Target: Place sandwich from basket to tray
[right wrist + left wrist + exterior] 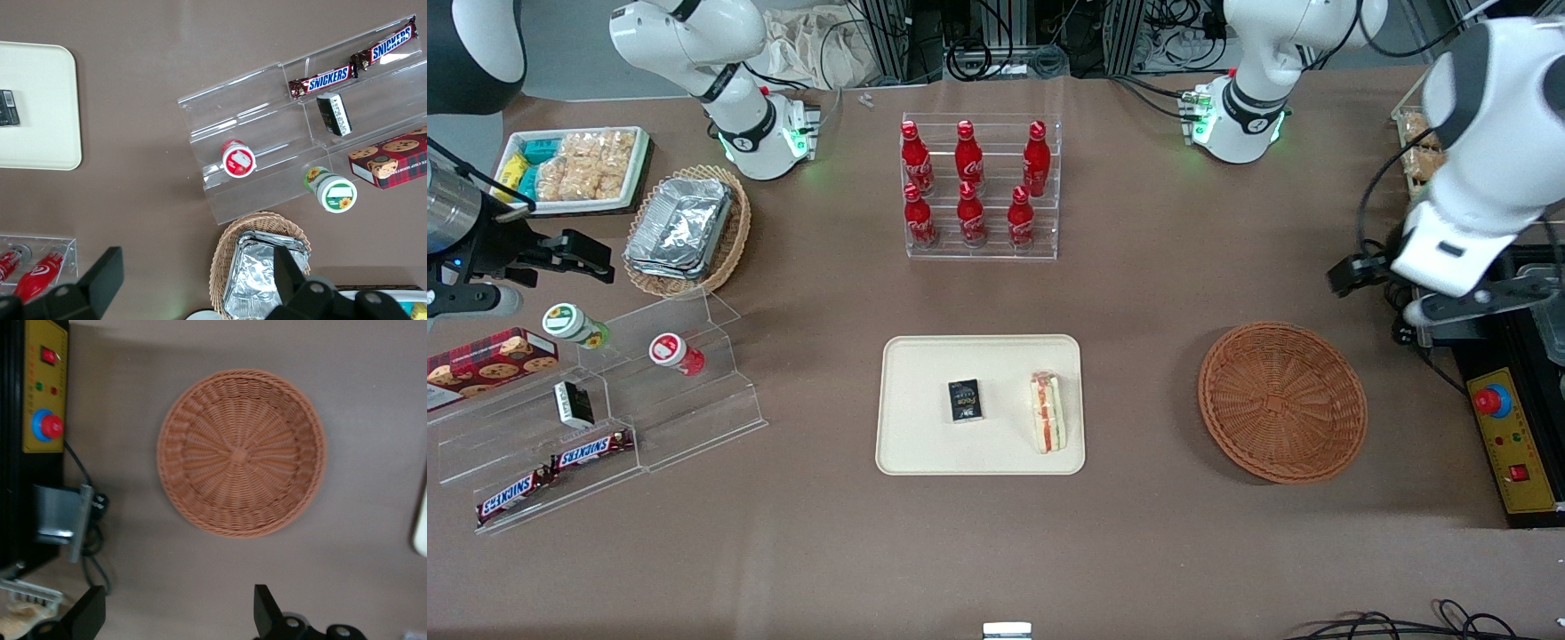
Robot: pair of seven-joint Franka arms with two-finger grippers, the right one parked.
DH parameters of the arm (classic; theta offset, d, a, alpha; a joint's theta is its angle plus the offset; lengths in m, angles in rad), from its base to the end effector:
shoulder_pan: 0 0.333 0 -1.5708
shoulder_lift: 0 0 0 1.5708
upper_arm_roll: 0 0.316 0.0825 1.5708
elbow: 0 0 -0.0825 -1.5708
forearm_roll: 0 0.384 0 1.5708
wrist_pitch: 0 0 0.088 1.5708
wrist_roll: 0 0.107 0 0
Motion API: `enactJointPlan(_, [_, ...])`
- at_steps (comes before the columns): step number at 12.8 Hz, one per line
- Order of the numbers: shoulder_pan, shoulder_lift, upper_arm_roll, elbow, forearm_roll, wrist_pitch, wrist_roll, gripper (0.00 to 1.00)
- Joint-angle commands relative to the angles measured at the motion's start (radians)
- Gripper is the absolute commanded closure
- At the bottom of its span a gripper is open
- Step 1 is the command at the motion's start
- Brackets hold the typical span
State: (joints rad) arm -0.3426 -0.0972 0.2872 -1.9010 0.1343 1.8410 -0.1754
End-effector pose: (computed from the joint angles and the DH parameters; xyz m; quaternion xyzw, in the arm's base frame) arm 0.5371 -0.0140 0.5417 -0.9976 -0.0427 -0.0226 0.0489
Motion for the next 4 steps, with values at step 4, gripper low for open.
enactJointPlan(4, [-0.019,0.155,0.037,0.294,-0.024,-0.225,0.062,0.0])
